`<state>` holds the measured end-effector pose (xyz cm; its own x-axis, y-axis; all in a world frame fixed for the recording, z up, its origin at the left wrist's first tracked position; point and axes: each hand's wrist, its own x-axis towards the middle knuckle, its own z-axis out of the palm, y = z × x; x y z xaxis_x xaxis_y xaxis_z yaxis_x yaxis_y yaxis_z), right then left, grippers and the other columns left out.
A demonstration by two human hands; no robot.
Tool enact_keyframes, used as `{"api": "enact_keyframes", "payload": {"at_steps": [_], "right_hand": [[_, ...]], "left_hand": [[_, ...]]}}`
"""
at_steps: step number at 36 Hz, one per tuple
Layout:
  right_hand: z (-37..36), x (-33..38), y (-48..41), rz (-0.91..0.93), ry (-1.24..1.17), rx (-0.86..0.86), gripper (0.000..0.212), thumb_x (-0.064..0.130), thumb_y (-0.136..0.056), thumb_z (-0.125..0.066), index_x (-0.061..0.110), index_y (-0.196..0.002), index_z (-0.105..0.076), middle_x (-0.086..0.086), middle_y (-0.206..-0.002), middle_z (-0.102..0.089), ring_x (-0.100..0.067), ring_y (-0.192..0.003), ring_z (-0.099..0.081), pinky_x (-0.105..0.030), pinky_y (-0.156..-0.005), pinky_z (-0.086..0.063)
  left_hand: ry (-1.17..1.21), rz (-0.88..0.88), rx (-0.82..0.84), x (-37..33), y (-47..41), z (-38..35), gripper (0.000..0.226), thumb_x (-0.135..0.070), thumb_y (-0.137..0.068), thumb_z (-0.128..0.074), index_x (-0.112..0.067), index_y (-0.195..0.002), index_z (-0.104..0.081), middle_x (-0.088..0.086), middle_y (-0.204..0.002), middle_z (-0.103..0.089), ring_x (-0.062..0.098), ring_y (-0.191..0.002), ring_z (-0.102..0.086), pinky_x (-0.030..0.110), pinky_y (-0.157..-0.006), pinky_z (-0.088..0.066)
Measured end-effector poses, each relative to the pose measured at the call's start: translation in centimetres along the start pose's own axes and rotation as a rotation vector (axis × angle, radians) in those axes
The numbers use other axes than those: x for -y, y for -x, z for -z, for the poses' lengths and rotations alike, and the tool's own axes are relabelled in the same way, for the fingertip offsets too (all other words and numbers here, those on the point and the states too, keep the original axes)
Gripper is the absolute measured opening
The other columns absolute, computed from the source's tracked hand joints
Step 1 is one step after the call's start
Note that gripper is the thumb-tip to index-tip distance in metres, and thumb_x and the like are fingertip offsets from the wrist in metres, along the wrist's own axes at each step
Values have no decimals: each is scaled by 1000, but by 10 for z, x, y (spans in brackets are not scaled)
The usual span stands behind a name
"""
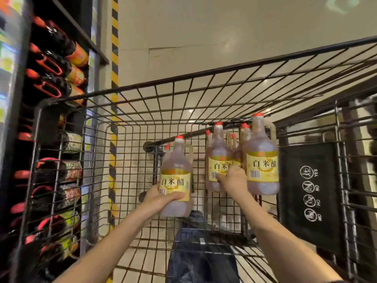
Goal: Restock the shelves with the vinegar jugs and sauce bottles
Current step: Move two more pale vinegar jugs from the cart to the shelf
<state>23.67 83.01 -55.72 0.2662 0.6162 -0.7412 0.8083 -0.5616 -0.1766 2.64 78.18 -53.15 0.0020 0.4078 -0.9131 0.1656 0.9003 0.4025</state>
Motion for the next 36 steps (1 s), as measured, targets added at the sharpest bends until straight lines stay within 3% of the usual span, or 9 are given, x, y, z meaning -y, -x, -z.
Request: {"api": "enact_keyframes", "payload": {"at_steps": [3, 8, 10, 13, 15, 23, 28, 33, 36], "right_hand": [[-5, 2, 0, -27, -66, -32, 59, 38, -77, -75, 2, -116, -47, -14, -115, -60, -31, -109, -58, -36, -81, -47], [-17, 7, -2, -50, -204, 5, 76, 47, -64, -83, 6, -117, -47, -11, -115, -59, -28, -109, -58, -35, -83, -48], [-15, 9, -2, -32, -279, 90, 69, 39, -68, -82, 5, -118, -49, -12, -118, -58, -27, -112, -57, -30, -83, -45], [-12, 4, -5, 8, -420, 214, 31, 27, -72, -82, 19, -86, -55, -11, -111, -64, -19, -96, -59, -25, -79, -46], [-13, 1, -9, -12, -522, 276, 32, 19, -70, -83, 24, -79, -53, -10, -110, -66, -17, -92, -58, -25, -80, -47], [-23, 1, -15, -201, -716, 303, 57, 16, -58, -89, 3, -104, -59, -11, -102, -67, -22, -92, -64, -27, -67, -52], [-29, -9, -5, -290, -806, 366, 65, 24, -55, -90, 1, -107, -59, -15, -106, -68, -27, -95, -67, -40, -86, -55], [-19, -13, 25, -261, -859, 382, 64, 14, -59, -88, -1, -113, -56, -16, -106, -68, -23, -83, -68, -27, -58, -53], [-7, -13, 44, -193, -851, 402, 60, 12, -61, -87, 0, -113, -58, -13, -103, -69, -19, -80, -67, -25, -58, -52]], "left_hand": [[6, -15, -42, 2, 8, 6, 25, -12, -76, -76, -24, -87, -56, -6, -85, -68, 4, -71, -63, 13, -51, -47], [67, -8, -101, 2, 14, 17, 25, -13, -76, -75, -23, -87, -55, -7, -80, -65, 6, -73, -63, 16, -53, -46], [82, -3, -119, 3, 16, 22, 25, -14, -76, -75, -20, -92, -57, -6, -81, -66, 7, -74, -63, 16, -53, -46], [101, -11, -133, 2, 18, 27, 23, -12, -76, -75, -19, -91, -59, -6, -79, -67, 6, -70, -63, 14, -49, -47], [103, -20, -137, 1, 20, 30, 22, -11, -77, -74, -19, -90, -58, -6, -78, -67, 4, -67, -63, 11, -46, -46], [105, -26, -114, -3, 29, 33, 29, -17, -74, -75, -18, -99, -61, -2, -87, -72, 9, -76, -68, 17, -56, -48], [124, -35, -126, -7, 41, 29, 29, -16, -75, -76, -18, -99, -61, 0, -92, -71, 11, -80, -67, 17, -57, -49], [154, -39, -191, -6, 55, 22, 33, -18, -71, -78, -19, -97, -60, 1, -89, -69, 17, -82, -65, 29, -65, -48], [193, -67, -216, -8, 72, 18, 36, -15, -71, -78, -17, -101, -58, 1, -89, -68, 15, -80, -64, 26, -62, -47]]}}
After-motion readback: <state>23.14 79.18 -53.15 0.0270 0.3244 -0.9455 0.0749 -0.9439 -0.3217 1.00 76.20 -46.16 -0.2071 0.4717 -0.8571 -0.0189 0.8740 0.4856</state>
